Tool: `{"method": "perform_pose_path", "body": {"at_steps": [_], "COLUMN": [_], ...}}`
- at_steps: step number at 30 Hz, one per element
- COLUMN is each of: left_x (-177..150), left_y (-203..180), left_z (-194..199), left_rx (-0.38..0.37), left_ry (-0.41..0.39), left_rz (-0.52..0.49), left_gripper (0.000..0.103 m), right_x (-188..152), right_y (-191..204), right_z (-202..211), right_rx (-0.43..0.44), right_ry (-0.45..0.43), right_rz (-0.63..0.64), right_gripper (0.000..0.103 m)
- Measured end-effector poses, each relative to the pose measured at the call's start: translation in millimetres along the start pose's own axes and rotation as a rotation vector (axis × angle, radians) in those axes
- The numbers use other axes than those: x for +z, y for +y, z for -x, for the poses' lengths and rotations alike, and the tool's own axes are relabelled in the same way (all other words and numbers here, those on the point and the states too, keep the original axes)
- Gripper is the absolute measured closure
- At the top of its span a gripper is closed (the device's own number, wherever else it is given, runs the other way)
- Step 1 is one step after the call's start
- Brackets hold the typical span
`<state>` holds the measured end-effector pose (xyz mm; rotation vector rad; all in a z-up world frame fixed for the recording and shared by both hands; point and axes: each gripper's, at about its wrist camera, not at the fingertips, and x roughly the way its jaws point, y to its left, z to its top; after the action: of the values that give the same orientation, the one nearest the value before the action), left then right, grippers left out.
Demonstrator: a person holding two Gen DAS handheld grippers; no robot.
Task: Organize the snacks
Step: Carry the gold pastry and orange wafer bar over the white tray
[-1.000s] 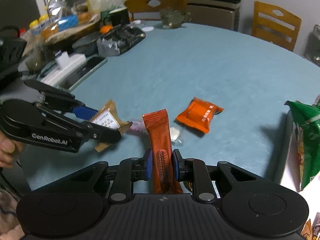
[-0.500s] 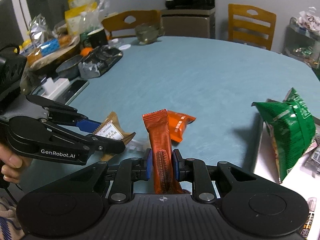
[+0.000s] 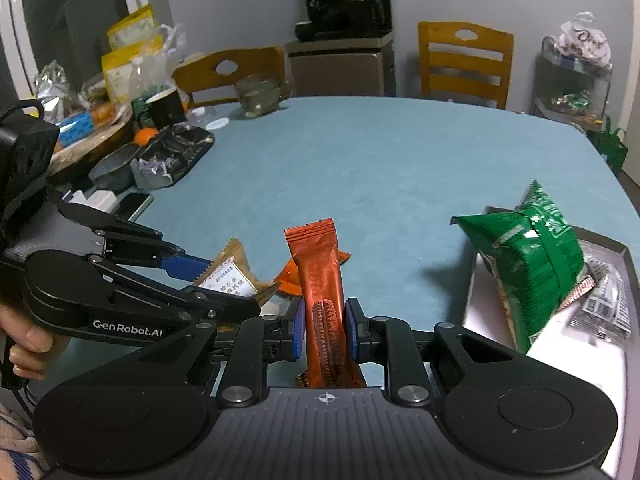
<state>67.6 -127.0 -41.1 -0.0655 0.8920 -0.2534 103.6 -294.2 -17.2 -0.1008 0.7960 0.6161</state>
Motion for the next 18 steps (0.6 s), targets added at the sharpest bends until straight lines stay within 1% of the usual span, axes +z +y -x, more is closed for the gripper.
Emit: {"method": "perform_pose_path", "body": {"at_steps": [10, 18], "left_x": [8.2, 22.4], "left_y": [-15.1, -33.4], "left_z": [-1.5, -5.4], "left_rx": [-0.037, -0.077], "left_ry": [-0.008, -0.019], "left_rz": [-0.046, -0.102], "left_gripper": [0.069, 0.069], "right_x": [-4.9, -12.3], "right_y": [-7.4, -22.9], "right_z": [16.0, 33.5], "right_rx": [-0.033, -0.084], "right_ry": [-0.03, -0.063], "right_rz": [-0.041, -0.096], "right_gripper": [0.08, 0.08]}}
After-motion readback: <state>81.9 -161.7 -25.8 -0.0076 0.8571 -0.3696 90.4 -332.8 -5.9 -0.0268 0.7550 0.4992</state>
